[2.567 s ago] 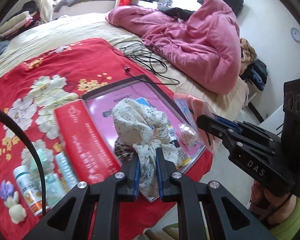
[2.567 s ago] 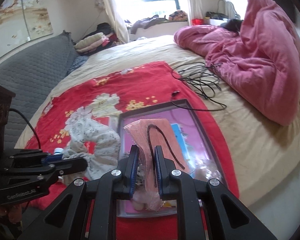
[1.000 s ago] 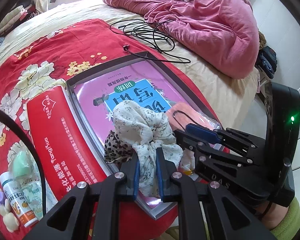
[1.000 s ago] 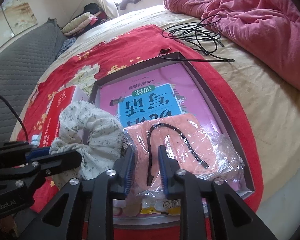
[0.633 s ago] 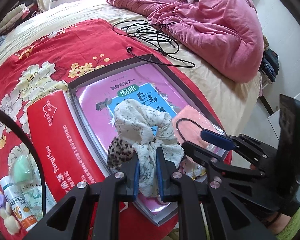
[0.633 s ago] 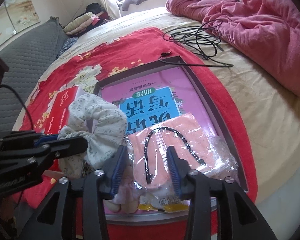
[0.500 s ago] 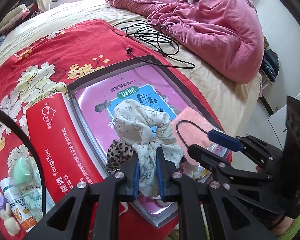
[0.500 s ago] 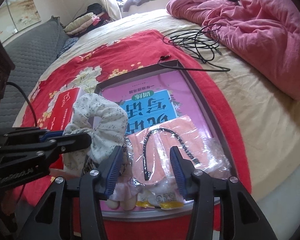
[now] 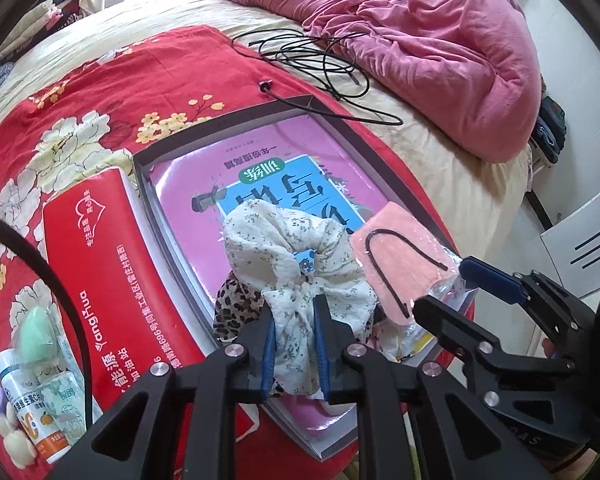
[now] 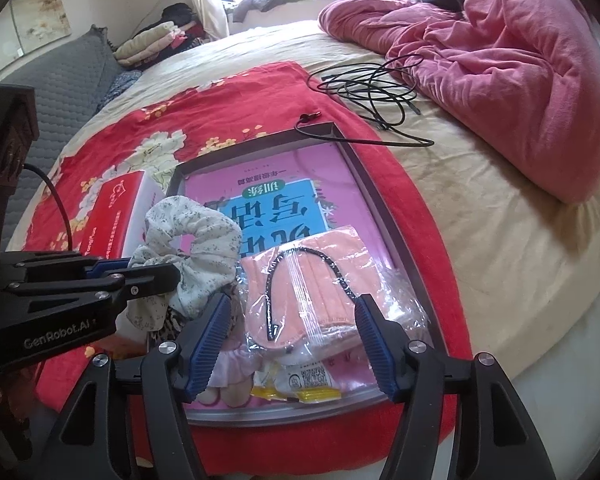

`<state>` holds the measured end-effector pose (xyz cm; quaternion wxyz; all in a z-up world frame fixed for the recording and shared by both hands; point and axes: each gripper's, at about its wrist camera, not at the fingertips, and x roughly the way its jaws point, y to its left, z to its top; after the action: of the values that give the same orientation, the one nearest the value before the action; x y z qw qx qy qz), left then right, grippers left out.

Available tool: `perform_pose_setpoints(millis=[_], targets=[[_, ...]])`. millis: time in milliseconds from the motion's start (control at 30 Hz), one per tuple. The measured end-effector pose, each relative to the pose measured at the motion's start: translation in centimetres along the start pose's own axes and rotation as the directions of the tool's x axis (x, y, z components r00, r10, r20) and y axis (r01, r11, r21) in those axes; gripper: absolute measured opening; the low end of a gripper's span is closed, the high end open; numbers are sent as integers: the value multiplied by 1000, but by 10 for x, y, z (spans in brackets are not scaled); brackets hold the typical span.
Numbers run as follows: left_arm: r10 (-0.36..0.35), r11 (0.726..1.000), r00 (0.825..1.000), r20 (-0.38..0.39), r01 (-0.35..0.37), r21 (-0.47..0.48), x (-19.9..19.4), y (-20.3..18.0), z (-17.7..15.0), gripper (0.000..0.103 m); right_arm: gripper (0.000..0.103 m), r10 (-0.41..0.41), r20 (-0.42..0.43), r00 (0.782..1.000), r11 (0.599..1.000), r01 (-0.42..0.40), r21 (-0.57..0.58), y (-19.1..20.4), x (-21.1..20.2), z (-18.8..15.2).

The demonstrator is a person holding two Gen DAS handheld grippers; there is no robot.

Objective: Organize soft objects
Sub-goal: 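Lower the scrunchie onto the tray with the left tool while the right tool lowers the mask beside it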

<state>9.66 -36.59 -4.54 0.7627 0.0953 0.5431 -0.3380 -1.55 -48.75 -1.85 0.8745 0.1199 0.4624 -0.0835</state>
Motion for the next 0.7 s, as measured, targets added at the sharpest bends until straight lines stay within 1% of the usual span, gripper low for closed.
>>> perform_pose_setpoints(millis=[67, 200, 300, 367, 433, 500, 700], targets=[[1, 1000, 1000, 0, -1, -4, 1, 1, 1, 18, 67, -7, -3, 1000, 1000, 7, -6, 1, -1, 0], [3, 1000, 1000, 1, -3, -4, 0, 2, 2, 26, 67, -14, 1, 1000, 1000, 14, -4, 1, -2, 0], [1, 1000, 1000, -9, -1, -6, 1, 2, 3, 27, 69, -20, 3, 1000, 1000, 20, 3, 0, -3, -1], [3, 1000, 1000, 0, -3, -7, -1, 3, 3, 28, 71, -23, 6, 1000, 1000, 23, 0, 0, -4, -1], [7, 1000, 1000, 4, -7, -7, -2, 2, 4, 36, 71, -27, 6, 1000, 1000, 27, -3, 1, -4, 0], [8, 1000, 1000, 11, -8, -4, -5, 0, 4, 39, 71, -29, 9, 1000, 1000, 29, -4, 1, -5, 0], [7, 1000, 1000, 23, -8, 16, -10, -5, 7, 40, 72, -34, 14, 999, 999, 34, 6, 1, -8, 2]])
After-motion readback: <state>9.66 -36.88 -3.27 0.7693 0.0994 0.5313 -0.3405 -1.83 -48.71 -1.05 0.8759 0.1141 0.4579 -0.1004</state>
